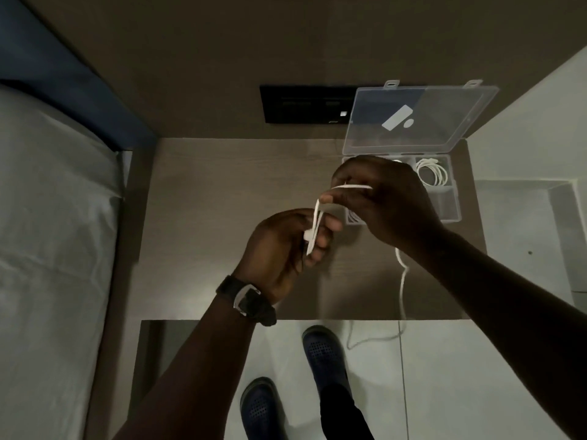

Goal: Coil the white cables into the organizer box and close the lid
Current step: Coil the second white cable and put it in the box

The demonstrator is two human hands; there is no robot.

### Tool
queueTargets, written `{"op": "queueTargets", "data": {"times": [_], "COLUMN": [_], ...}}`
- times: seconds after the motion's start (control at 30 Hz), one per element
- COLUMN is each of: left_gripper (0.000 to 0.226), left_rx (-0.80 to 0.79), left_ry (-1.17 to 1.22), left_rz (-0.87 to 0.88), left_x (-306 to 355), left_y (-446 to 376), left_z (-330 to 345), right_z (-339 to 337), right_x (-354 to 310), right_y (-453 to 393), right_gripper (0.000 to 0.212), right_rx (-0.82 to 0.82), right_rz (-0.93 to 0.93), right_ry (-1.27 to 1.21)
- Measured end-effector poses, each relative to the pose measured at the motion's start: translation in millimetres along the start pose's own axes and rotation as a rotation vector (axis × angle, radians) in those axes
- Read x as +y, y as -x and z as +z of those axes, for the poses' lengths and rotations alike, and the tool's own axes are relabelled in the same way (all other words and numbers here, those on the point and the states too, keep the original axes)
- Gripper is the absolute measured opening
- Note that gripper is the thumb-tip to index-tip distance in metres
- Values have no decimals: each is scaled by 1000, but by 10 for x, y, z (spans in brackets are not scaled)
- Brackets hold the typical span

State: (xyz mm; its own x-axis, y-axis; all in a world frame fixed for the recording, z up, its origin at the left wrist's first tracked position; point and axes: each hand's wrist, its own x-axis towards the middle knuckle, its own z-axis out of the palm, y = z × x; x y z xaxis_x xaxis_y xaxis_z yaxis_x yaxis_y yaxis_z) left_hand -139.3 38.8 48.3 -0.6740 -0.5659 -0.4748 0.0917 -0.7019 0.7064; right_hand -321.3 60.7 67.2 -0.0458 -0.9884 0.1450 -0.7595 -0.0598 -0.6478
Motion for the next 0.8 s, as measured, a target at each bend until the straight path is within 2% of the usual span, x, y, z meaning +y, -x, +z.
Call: {"op": "queueTargets", "data": {"times": [0.1,0.23,0.3,0.37,0.43,0.53,0.6,0.67,0.73,0.8], "left_gripper": [32,22,20,21,22,25,32,35,29,24], "left_rx": [-91,-70,90,297,281,187,163,90,40,-3], "left_ry": [387,694,534,81,-283,-412,-295,-8,278,520], "left_rz": [-7,201,306,373,375,199,41,-57,-59,-13], "left_x": [54,193,215,119,-61,-166,-118,-46,33,88], "left_y": [8,-22,-93,-139,-141,-79,-48,-29,-28,-35], "left_z": [26,-99,-232,-270,-201,-40,44,115,159,145], "right_z": [243,585,578,430,234,-2,-57,-12,127,320], "right_x": [100,26,-107,-224,-262,-169,-79,13,82,101], "right_y": [58,471,649,646,495,215,103,51,69,158], "right_gripper": [12,21,19,13,12,12,15,17,12,15], "right_rx": [-7,-265,-403,-466,-415,-257,-193,-138,-107,-151], "right_rz": [164,255,247,158,65,25,58,137,211,233], "right_ry": [-215,-388,-421,-368,-217,-6,14,-118,-249,-348]}}
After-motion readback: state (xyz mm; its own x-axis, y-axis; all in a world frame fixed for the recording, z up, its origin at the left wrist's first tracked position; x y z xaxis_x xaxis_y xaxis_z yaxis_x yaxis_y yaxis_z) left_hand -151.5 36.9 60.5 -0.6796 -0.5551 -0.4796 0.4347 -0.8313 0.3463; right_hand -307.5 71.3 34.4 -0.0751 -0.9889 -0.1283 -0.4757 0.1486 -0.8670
